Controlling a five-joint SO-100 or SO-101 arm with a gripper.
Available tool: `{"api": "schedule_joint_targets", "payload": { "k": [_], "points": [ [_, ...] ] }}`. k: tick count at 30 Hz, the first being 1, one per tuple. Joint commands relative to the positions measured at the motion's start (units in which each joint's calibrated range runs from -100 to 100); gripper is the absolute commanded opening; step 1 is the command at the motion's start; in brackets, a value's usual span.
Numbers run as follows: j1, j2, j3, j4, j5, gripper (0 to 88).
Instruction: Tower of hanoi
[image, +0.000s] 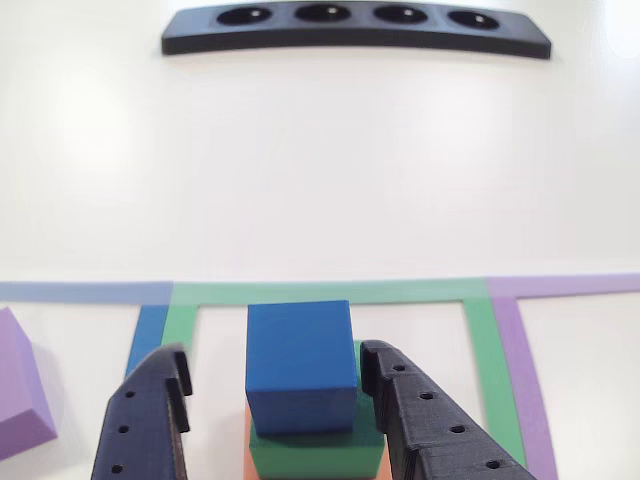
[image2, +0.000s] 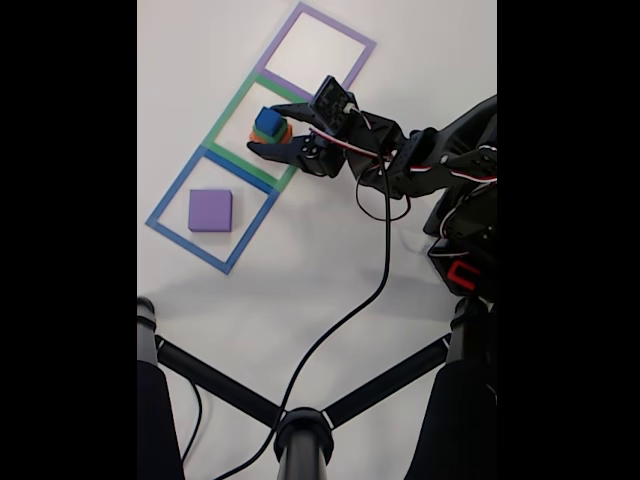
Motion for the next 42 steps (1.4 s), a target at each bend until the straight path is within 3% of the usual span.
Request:
{"api": "schedule_joint_targets", "payload": {
  "k": [1, 20, 26, 29, 37, 42],
  "points": [
    [-0.42, 0.08, -1.62, -1.3, 0.79, 12.4],
    [-1.19, -0.56, -2.8, -1.14, 0.79, 4.0],
    [-2.33, -7.69, -3.62, 4.77, 0.79, 3.8],
    [-2.79, -13.46, -6.89, 13.43, 0.79, 3.8],
    [-3.78, -30.12, -30.52, 60.7, 0.79, 3.8],
    [-4.92, -34.93, -41.24, 79.07, 0.79, 3.8]
  ]
}}
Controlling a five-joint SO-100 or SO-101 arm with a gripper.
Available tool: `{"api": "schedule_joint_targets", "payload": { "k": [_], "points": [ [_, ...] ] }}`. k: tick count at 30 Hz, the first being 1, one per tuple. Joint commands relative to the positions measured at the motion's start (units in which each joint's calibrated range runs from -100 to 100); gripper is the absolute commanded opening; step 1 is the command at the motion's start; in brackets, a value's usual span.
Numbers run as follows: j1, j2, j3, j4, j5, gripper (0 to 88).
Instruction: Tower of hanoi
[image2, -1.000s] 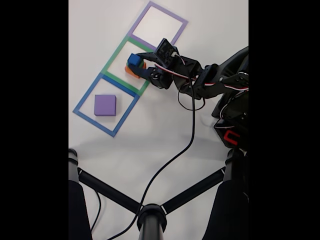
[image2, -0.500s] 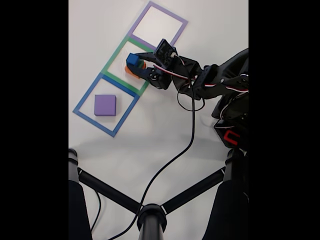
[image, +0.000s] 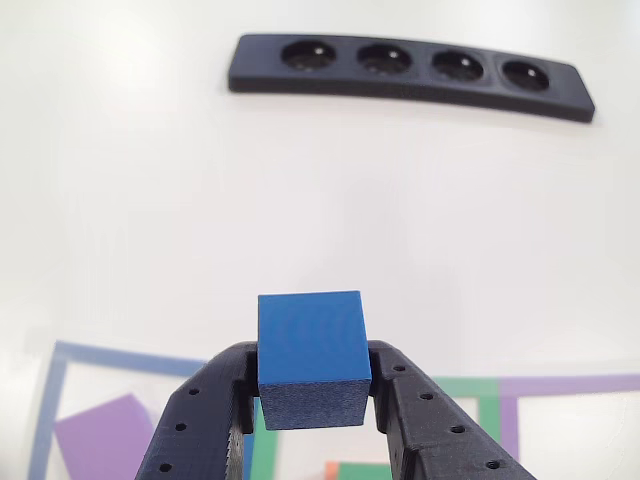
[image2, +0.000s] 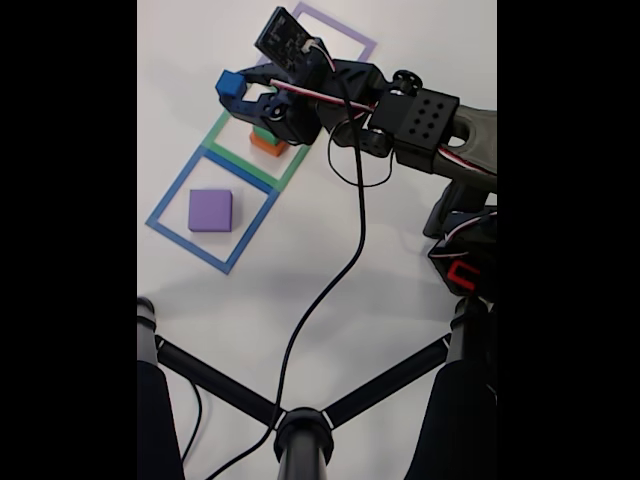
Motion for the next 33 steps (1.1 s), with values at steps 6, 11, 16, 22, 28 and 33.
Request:
{"api": "schedule_joint_targets", "payload": {
  "k": [6, 11, 16, 22, 28, 33],
  "points": [
    [-2.51, -8.66, -19.47, 30.74, 0.0, 3.7],
    [-4.04, -9.22, -29.29, 43.13, 0.0, 3.7],
    [-5.11, -10.42, -34.47, 50.49, 0.0, 3.7],
    [-7.39, -13.07, -35.38, 54.7, 0.0, 3.6],
    [-10.82, -14.35, -28.38, 50.81, 0.0, 3.6],
    [-12.12, -15.87, -13.02, 35.36, 0.0, 3.7]
  ]
}}
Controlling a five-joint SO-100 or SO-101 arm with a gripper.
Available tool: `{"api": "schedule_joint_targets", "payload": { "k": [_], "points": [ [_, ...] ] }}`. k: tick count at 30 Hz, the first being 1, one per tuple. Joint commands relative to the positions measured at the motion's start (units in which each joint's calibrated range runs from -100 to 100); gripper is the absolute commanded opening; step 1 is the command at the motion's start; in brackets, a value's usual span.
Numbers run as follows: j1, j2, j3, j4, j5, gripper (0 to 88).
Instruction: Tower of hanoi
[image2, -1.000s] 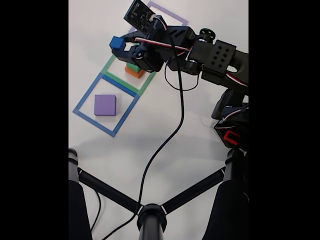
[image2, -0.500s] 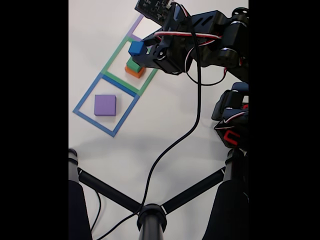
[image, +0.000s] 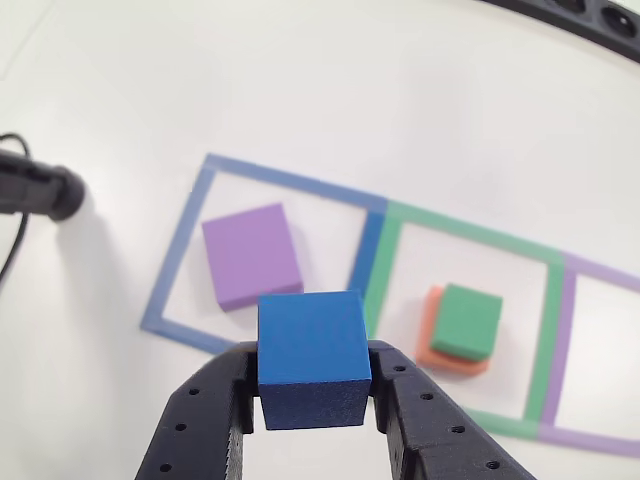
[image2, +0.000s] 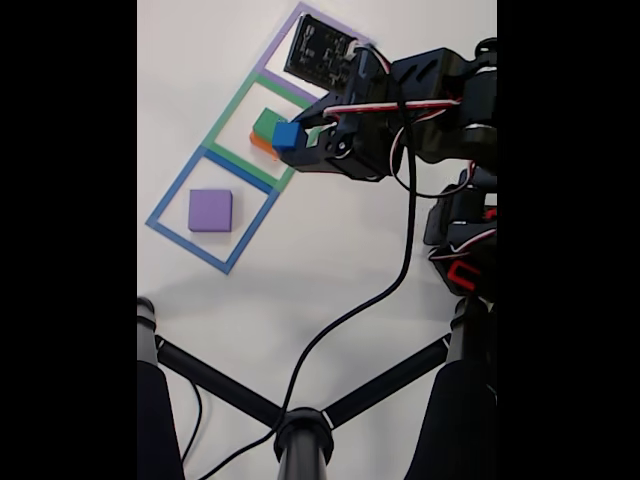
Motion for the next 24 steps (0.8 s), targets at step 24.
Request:
{"api": "schedule_joint_targets", "payload": {
  "k": [24],
  "points": [
    [-6.09, 38.36, 47.52, -105.97, 0.59, 4.5]
  ]
}}
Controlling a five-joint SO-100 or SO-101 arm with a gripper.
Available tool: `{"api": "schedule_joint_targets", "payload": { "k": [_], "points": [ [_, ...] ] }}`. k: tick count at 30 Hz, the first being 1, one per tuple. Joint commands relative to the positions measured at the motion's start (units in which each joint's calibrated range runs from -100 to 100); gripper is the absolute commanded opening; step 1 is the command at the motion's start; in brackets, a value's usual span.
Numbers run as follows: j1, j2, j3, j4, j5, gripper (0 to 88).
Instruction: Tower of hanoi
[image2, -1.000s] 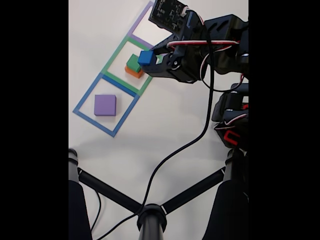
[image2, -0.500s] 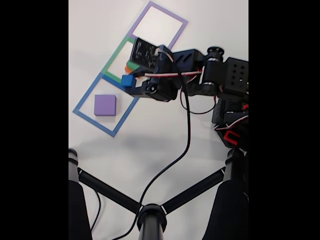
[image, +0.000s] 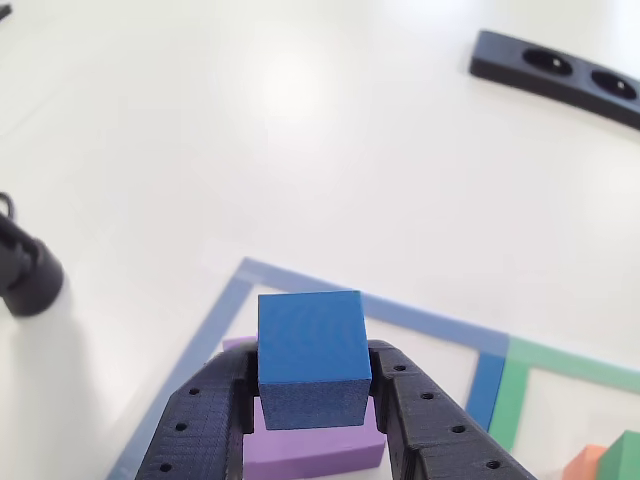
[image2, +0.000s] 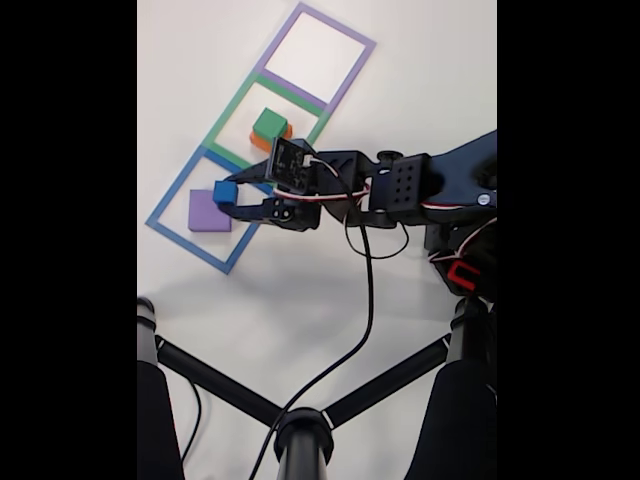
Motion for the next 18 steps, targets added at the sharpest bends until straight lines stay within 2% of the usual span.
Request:
{"api": "schedule_joint_targets", "payload": {
  "k": [1, 9, 18],
  "points": [
    [-0.52, 10.03, -1.32, -13.21, 0.59, 4.6],
    [-1.67, 23.89, -5.59, -24.7, 0.59, 4.9],
    [-1.82, 31.98, -11.86, -27.13, 0.59, 5.0]
  ]
}}
